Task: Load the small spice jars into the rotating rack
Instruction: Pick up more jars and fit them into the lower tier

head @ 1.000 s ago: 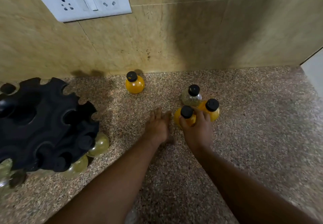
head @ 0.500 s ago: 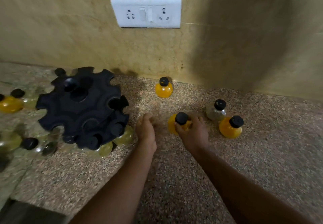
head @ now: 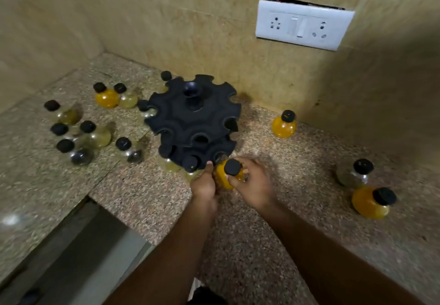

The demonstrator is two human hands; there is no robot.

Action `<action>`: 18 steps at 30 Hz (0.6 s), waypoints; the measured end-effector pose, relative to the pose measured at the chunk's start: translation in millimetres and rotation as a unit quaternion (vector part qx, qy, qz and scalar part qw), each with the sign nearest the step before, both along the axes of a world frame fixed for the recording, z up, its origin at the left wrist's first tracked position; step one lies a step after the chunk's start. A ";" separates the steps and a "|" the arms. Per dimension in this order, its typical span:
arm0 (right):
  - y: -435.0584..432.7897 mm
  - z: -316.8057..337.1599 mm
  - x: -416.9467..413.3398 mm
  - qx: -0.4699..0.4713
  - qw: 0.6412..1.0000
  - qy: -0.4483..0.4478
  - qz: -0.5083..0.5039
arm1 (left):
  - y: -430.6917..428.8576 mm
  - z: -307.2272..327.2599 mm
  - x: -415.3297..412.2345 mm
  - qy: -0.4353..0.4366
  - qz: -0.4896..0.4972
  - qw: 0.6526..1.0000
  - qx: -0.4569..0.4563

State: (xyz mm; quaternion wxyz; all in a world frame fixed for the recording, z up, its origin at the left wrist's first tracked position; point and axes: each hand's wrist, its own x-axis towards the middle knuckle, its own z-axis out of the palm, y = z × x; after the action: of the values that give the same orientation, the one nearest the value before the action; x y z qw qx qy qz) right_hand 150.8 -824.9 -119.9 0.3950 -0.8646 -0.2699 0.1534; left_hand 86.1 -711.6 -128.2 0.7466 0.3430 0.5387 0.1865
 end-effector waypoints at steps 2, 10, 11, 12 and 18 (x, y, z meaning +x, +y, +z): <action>13.5 3.8 -5.1 -0.002 1.000 -0.013 0.014 | 13.5 1.7 -13.9 -0.002 -0.029 1.000 -0.007; 40.9 13.6 -2.7 -0.032 0.998 -0.054 0.011 | 36.9 18.2 -37.1 0.000 -0.140 0.989 -0.037; 43.7 13.5 -2.6 -0.034 0.998 -0.053 0.009 | 38.5 19.3 -38.1 -0.001 -0.145 0.988 -0.043; 46.6 15.0 -2.6 -0.038 0.998 -0.052 0.006 | 40.2 19.8 -38.5 -0.002 -0.149 0.988 -0.049; 57.1 16.3 -3.8 -0.053 0.997 -0.056 -0.009 | 41.5 11.9 -33.9 -0.017 -0.094 0.992 -0.088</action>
State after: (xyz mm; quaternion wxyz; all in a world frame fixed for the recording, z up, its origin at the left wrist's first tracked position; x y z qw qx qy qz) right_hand 147.0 -767.9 -103.6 0.3338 -0.8943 -0.2751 0.1150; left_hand 52.2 -670.1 -116.3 0.7974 0.3216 0.5053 0.0734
